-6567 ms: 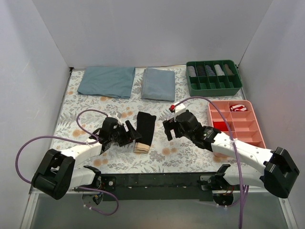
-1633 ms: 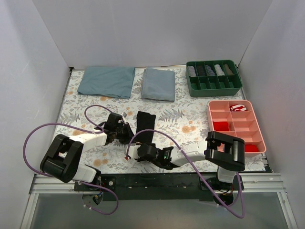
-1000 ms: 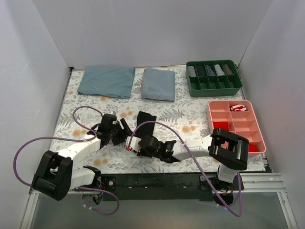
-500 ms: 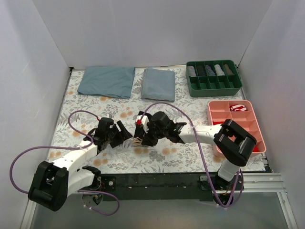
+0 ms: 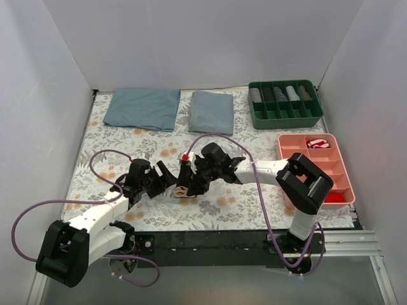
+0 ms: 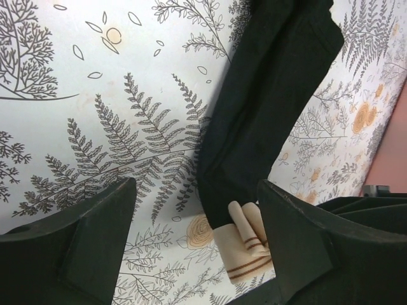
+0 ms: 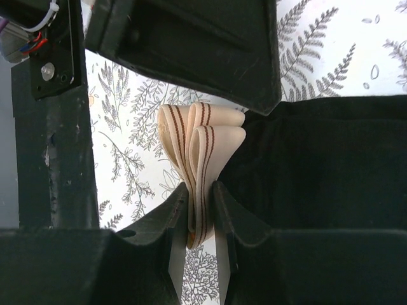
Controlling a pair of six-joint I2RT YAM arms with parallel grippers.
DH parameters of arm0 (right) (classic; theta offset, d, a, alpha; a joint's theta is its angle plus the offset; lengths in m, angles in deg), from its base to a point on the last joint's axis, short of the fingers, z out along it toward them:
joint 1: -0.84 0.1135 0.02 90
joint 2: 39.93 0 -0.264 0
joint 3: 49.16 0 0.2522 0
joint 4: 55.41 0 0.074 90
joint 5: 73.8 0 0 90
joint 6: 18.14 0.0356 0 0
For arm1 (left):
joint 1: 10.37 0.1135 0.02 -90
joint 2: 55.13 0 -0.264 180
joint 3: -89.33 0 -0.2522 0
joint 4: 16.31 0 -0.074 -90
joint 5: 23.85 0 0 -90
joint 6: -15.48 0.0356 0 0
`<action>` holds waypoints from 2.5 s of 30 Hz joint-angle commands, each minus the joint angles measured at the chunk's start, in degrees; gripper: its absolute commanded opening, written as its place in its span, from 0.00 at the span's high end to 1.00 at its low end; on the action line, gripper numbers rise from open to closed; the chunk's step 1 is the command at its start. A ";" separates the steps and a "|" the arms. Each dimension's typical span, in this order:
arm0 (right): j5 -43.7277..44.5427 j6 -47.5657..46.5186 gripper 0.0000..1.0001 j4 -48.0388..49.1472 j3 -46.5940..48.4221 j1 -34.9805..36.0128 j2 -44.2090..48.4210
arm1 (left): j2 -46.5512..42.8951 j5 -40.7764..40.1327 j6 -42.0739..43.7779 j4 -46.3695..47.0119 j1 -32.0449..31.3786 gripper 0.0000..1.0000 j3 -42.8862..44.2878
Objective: Roll the underwear
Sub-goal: Roll the underwear to the center of the board.
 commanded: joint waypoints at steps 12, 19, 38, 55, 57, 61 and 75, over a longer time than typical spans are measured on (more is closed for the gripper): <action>0.70 0.99 0.70 2.23 -0.49 1.06 -0.04 | -0.93 3.34 -12.74 4.57 -0.04 0.19 -2.52; 5.79 -0.06 0.70 1.79 -0.57 2.99 -0.22 | -5.68 5.53 -19.86 5.80 -0.04 0.19 -7.52; 12.92 -2.08 0.67 1.88 -1.89 5.89 1.28 | -1.99 8.70 -22.86 12.66 -0.12 0.54 -9.73; 21.44 -5.24 0.32 1.61 -3.82 9.50 4.88 | 3.02 9.58 -21.45 16.18 -0.04 0.86 -9.99; 26.16 -6.21 0.29 1.79 -4.70 11.07 6.54 | 3.20 9.32 -21.28 15.74 -0.04 0.88 -9.64; 36.71 -9.20 0.25 2.05 -6.72 14.76 8.83 | 3.46 8.96 -20.84 14.60 -0.04 0.90 -9.03; 59.15 -18.96 0.27 9.87 -8.93 23.56 5.06 | 3.64 9.05 -19.87 13.63 -0.04 0.95 -7.44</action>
